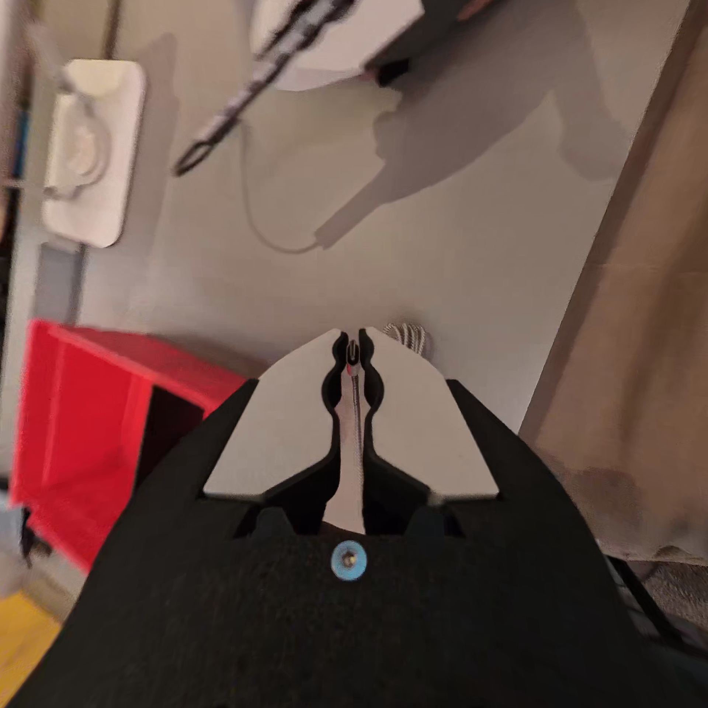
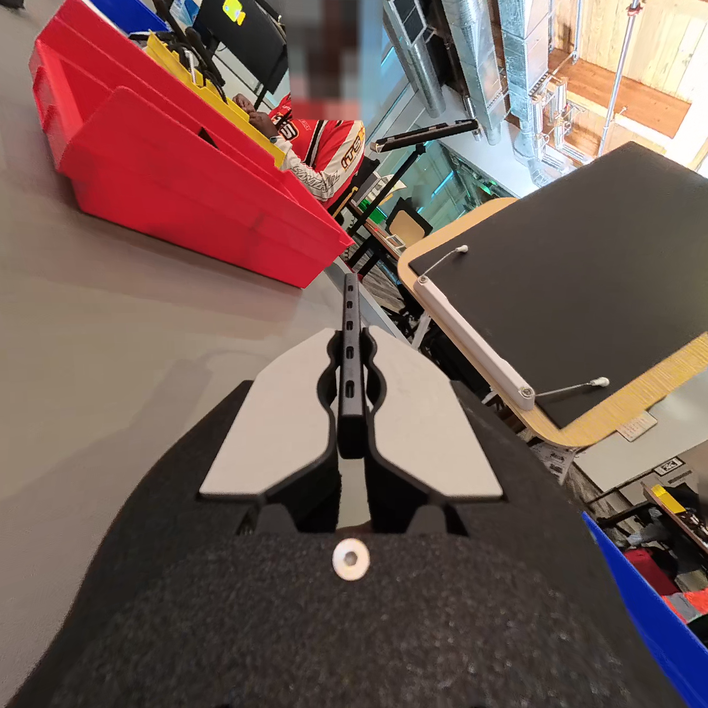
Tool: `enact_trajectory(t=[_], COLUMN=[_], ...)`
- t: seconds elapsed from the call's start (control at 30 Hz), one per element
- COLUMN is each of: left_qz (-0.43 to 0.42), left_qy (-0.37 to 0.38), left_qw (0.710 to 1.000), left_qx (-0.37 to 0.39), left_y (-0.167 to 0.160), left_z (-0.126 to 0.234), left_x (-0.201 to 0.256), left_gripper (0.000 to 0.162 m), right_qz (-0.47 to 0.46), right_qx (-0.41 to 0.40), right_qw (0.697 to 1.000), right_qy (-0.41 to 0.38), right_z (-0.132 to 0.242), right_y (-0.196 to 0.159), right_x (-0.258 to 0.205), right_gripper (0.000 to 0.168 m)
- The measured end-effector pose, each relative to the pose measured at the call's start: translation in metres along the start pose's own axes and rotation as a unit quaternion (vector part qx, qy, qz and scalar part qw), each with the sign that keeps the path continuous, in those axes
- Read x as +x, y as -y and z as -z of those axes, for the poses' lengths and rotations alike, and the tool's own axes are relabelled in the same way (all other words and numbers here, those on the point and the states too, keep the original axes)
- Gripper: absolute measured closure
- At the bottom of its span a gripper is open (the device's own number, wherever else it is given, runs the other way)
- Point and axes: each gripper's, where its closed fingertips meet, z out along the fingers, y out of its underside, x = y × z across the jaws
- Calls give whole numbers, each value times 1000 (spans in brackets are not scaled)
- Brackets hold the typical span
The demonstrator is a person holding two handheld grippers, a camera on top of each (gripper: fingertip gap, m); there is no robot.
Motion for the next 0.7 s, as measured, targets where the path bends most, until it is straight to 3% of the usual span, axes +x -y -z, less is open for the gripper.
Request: enact_trajectory(t=[0.17, 0.27, 0.53, 0.7], left_qz=[-16, 16, 139, 162], left_qy=[-54, -49, -43, -27], left_qw=[998, 998, 987, 982], left_qx=[-35, -40, 62, 93], left_y=[6, 7, 18, 8], left_z=[-97, -131, -126, -112], left_x=[30, 27, 19, 17], left_gripper=[156, 156, 147, 139], right_qz=[-30, -38, -29, -30], right_qx=[9, 10, 14, 9], right_qw=[999, 999, 999, 999], right_qy=[-10, -9, 0, 7], right_z=[3, 3, 2, 1], right_y=[1, 0, 4, 1], right_x=[10, 10, 6, 3], right_gripper=[159, 159, 159, 158])
